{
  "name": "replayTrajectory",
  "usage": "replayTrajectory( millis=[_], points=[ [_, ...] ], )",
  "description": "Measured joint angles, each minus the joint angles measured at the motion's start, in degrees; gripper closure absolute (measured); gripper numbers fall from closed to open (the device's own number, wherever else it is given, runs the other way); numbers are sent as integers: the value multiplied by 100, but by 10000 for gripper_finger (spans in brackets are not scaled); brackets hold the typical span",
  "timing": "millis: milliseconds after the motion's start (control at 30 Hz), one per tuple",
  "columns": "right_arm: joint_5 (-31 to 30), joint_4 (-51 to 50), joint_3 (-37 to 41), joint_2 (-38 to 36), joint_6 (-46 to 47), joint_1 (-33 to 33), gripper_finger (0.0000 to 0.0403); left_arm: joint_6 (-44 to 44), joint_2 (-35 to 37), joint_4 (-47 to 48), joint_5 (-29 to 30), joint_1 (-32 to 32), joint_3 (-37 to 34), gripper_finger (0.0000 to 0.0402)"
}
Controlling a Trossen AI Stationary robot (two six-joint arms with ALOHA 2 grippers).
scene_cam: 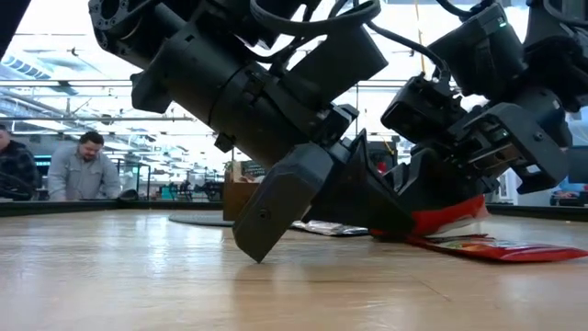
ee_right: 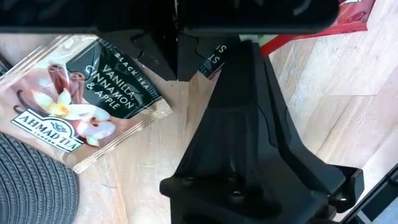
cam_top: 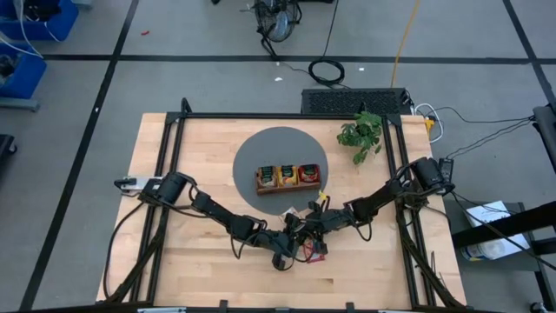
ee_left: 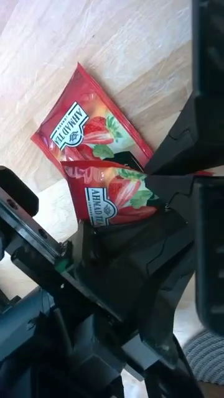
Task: Pick & Place Tea
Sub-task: Put the red tea bag into the right section of the wooden organizer
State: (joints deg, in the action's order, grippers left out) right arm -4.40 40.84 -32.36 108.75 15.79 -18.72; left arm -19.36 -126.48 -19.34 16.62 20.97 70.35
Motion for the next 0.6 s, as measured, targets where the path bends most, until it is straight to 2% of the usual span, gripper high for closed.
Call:
replayTrajectory(
  millis=[133,267,500,600],
  points=[
    [7,199,0,-100,-354,-12,403,-104,0,-20,56,26,0,397],
    [22,56,24,-600,-804,-17,402,-576,85,76,379,171,0,398],
    [-146,-103,15,-1854,-1082,-14,373,-2165,462,817,1726,749,-26,399],
    [-97,-145,15,-2370,-928,-14,360,-2909,579,1142,2383,1048,-33,399]
  ],
)
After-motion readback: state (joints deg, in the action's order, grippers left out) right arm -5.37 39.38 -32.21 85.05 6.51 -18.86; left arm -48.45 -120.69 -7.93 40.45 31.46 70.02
